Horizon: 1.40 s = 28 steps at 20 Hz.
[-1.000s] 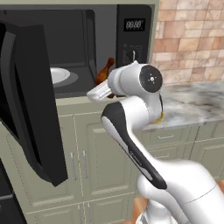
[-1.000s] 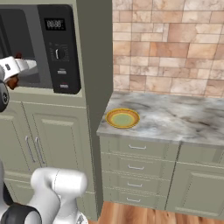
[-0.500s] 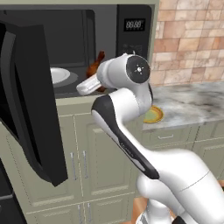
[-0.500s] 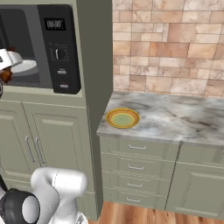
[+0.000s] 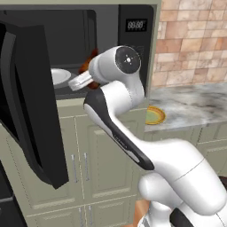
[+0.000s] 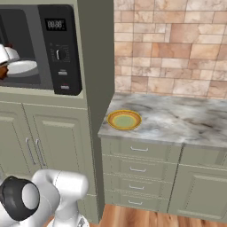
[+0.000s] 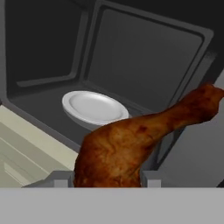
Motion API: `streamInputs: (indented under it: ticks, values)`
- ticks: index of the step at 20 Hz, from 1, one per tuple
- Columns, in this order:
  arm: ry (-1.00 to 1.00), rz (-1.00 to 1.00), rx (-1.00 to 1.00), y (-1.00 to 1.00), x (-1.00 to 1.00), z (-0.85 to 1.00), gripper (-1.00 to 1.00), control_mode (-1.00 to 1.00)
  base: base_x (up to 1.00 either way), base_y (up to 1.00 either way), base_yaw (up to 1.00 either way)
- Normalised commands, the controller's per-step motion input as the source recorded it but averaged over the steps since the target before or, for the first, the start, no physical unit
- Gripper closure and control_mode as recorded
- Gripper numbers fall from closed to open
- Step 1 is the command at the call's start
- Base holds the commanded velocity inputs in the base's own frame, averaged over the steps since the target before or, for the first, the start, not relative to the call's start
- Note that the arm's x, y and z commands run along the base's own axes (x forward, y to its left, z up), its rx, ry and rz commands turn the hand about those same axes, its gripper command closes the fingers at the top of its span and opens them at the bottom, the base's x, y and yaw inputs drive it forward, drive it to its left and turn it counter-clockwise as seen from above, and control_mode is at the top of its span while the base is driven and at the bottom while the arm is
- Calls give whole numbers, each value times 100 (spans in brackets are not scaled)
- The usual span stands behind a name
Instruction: Pick the chicken drumstick from the counter and place it in the microwave. Then turn on the microwave.
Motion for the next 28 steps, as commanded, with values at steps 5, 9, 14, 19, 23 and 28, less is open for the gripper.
streamInputs:
  ticks: [5, 9, 14, 19, 23, 28]
  values:
    - [5, 0, 0, 20, 17, 0, 100, -100, 0, 0, 0]
    - [3, -1, 0, 19, 18, 0, 100, -100, 0, 0, 0]
    - [1, -1, 0, 17, 19, 0, 100, -100, 0, 0, 0]
    - [3, -1, 0, 12, 21, 0, 100, -100, 0, 0, 0]
    - [3, -1, 0, 12, 17, 0, 100, -100, 0, 0, 0]
    - [2, -2, 0, 12, 13, 5, 100, -100, 0, 0, 0]
